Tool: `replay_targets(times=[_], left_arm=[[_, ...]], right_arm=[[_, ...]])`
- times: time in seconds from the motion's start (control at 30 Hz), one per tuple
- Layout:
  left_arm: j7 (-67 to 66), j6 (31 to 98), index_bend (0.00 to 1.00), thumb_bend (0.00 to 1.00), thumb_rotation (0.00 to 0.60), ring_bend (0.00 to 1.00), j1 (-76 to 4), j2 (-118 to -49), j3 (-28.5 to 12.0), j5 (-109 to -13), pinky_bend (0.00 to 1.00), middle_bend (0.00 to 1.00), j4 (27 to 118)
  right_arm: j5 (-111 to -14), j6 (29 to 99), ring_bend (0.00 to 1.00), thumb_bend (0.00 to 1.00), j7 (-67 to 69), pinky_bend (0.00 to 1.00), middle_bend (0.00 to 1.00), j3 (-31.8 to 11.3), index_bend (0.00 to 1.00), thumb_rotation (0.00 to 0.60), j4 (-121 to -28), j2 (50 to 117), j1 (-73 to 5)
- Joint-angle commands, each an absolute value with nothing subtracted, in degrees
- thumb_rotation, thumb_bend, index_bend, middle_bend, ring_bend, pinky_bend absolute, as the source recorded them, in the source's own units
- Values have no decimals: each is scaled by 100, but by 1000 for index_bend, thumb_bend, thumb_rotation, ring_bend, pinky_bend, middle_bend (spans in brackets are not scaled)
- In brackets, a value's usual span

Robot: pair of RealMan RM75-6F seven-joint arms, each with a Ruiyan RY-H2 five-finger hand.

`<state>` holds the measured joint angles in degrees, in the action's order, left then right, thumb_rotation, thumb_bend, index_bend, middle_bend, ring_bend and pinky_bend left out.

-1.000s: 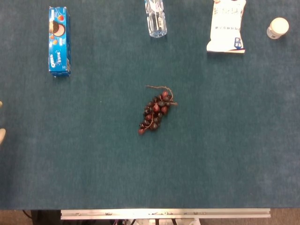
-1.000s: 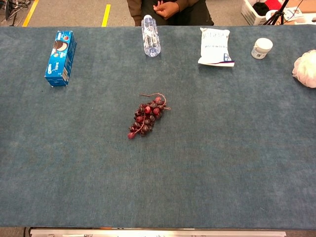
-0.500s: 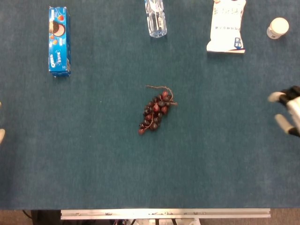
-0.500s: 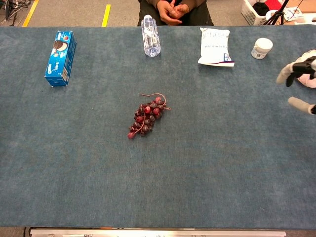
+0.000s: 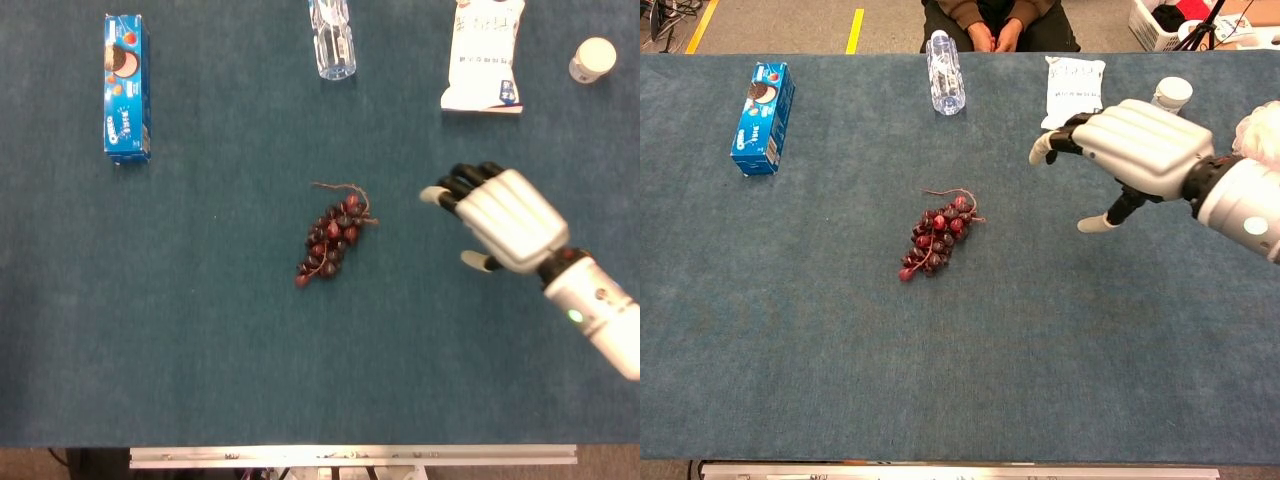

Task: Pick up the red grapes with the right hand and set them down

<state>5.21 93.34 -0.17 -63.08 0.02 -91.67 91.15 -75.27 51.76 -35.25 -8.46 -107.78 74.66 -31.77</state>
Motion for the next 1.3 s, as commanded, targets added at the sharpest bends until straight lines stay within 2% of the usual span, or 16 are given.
replay_targets(times=[0.03, 0.23, 0.47, 0.77, 1.3], left_arm=[[571, 9349, 323, 253, 600, 230, 4, -6309, 2, -9152, 175, 309, 9076], [673, 9379, 323, 254, 600, 230, 17, -6305, -16, -9152, 175, 309, 9022], [801, 9417, 323, 253, 600, 229, 44, -6284, -52, -9107, 175, 310, 9001], [948, 9419, 323, 254, 600, 230, 73, -6247, -62, -9073, 175, 311, 8954], [1052, 9425, 323, 253, 600, 230, 136, -6205, -51, -9045, 175, 310, 8947]], right_arm=[[-6816, 4904, 201, 7, -3960, 306, 310, -1083, 279, 600, -10480, 8008, -3636], [-6194, 4758, 200, 141, -4412, 306, 310, -1182, 279, 600, -9997, 8578, -4200], [-5558, 4649, 200, 143, -4859, 305, 311, -1170, 279, 600, -9038, 9503, -4924], [-5019, 4607, 200, 143, -4944, 306, 313, -995, 280, 600, -8173, 10199, -5370], [-5413, 4922, 200, 214, -4445, 305, 362, -762, 448, 600, -7333, 10741, -5451]])
